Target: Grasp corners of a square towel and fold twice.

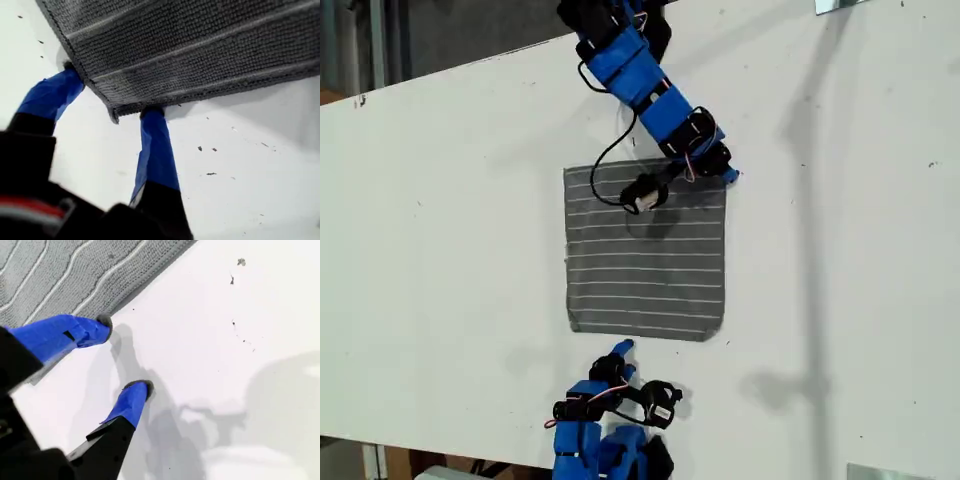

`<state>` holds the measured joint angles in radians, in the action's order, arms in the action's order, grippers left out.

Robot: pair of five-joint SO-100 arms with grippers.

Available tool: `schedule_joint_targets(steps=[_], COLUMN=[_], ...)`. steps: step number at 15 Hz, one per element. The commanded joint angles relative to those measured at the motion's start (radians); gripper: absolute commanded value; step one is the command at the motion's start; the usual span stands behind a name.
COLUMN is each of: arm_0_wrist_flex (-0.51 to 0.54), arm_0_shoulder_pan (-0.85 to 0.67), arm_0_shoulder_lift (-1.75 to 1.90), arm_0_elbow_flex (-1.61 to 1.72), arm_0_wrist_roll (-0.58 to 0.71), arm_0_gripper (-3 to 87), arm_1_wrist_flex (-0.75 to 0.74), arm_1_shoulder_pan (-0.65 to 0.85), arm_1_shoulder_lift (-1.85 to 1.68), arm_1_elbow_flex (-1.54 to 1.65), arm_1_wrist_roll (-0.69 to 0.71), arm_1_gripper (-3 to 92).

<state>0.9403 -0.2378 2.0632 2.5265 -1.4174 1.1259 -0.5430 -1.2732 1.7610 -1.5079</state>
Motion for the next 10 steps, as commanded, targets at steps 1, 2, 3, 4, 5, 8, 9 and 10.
schedule_joint_targets(steps=[1, 2, 3, 4, 5, 8, 9, 10], arm_0_wrist_flex=[-0.012, -0.014, -0.015, -0.021, 0.023, 0.259, 0.258, 0.242], arm_0_shoulder_pan=[0.008, 0.009, 0.021, 0.071, 0.138, 0.307, 0.365, 0.423], arm_0_shoulder_lift=[0.003, 0.003, 0.003, 0.002, -0.040, -0.241, -0.282, -0.321], arm_0_elbow_flex=[-0.005, -0.005, -0.009, -0.032, -0.117, -0.489, -0.543, -0.577], arm_0_wrist_roll=[-0.003, -0.003, -0.005, -0.015, -0.040, -0.083, -0.095, -0.127], arm_0_gripper=[21.9, 21.8, 21.4, 21.4, 21.5, 22.1, 22.6, 23.1], arm_1_wrist_flex=[0.011, 0.017, 0.038, 0.057, 0.063, 0.061, 0.064, 0.066], arm_1_shoulder_pan=[0.037, 0.051, 0.055, 0.057, 0.057, 0.052, 0.046, 0.041], arm_1_shoulder_lift=[0.040, 0.040, 0.041, 0.043, 0.044, 0.057, 0.057, 0.058], arm_1_elbow_flex=[-0.080, -0.081, -0.094, -0.104, -0.107, -0.109, -0.109, -0.107], arm_1_wrist_roll=[0.037, 0.037, 0.037, 0.037, 0.034, 0.028, 0.026, 0.020], arm_1_gripper=[9.5, -0.1, -0.1, -0.1, -0.1, -0.1, -0.1, -0.1])
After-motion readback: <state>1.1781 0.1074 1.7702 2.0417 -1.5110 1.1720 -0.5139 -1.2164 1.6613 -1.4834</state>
